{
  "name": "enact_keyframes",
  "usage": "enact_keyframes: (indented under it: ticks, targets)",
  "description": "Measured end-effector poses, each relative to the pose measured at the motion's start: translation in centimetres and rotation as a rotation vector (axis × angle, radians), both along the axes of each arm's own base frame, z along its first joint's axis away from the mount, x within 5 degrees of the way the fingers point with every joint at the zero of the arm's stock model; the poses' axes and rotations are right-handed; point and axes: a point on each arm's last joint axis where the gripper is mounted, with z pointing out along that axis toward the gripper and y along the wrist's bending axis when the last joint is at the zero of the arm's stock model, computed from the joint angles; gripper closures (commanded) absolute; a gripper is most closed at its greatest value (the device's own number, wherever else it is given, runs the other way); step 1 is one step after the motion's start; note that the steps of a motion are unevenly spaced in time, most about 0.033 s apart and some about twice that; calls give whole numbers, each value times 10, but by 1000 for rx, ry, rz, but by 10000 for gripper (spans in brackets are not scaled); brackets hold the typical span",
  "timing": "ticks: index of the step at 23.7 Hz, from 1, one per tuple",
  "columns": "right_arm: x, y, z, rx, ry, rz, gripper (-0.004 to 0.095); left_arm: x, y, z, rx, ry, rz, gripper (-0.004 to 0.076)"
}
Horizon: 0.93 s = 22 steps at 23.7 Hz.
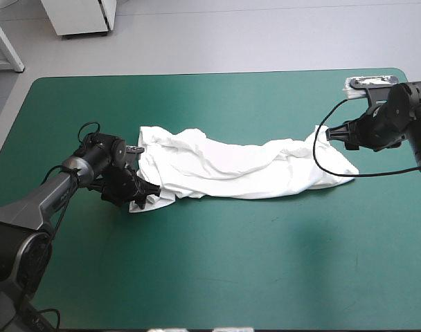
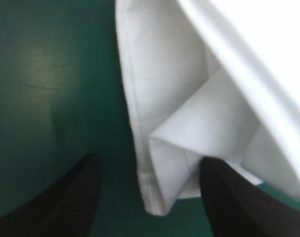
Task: Fold the cloth
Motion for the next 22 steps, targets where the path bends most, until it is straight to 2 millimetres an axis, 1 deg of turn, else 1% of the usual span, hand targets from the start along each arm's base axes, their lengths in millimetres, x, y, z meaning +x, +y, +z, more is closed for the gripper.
enact_keyframes:
  ticks: [1, 2, 3, 5, 6, 10, 13, 14, 15, 16, 17, 18, 19, 20, 21, 22]
  targets:
    - [0, 0, 0, 1, 0, -2, 399, 2, -1, -4, -7, 12, -2, 338]
    - [0, 0, 0, 1, 0, -2, 399, 2, -2, -4, -8, 15, -2, 392]
    - [0, 0, 0, 0, 0, -2, 399, 3, -2, -4, -10, 18, 0, 469]
    - [0, 0, 0, 0, 0, -3, 399, 3, -3, -5, -20, 24, 2, 673]
    - [0, 0, 0, 1, 1, -5, 399, 3, -4, -5, -24, 22, 4, 731]
    - [1, -2, -1, 12, 4, -27, 399, 4, -6, -5, -43, 19, 11, 733]
    - [6, -12, -6, 34, 23, -75, 399, 4, -6, -5, -50, 20, 14, 733]
    - [14, -25, -16, 43, 52, -120, 398, 4, -6, -5, -50, 20, 14, 733]
    - [17, -32, -20, 53, 65, -142, 398, 4, -6, -5, -51, 21, 14, 733]
    - [26, -46, -32, 85, 100, -179, 398, 4, -6, -5, -51, 21, 15, 733]
    - [30, -51, -37, 97, 115, -190, 398, 4, -6, -5, -51, 21, 15, 733]
    - [39, -60, -52, 118, 154, -212, 398, 4, -6, -5, -51, 21, 15, 733]
    - [43, -63, -58, 122, 171, -218, 398, 4, -6, -5, -51, 21, 15, 733]
    - [53, -67, -75, 132, 215, -226, 399, 4, -6, -5, -51, 21, 15, 733]
    - [58, -67, -83, 140, 236, -229, 398, 4, -6, -5, -51, 21, 15, 733]
    - [65, -67, -100, 157, 279, -222, 399, 4, -6, -5, -51, 21, 15, 733]
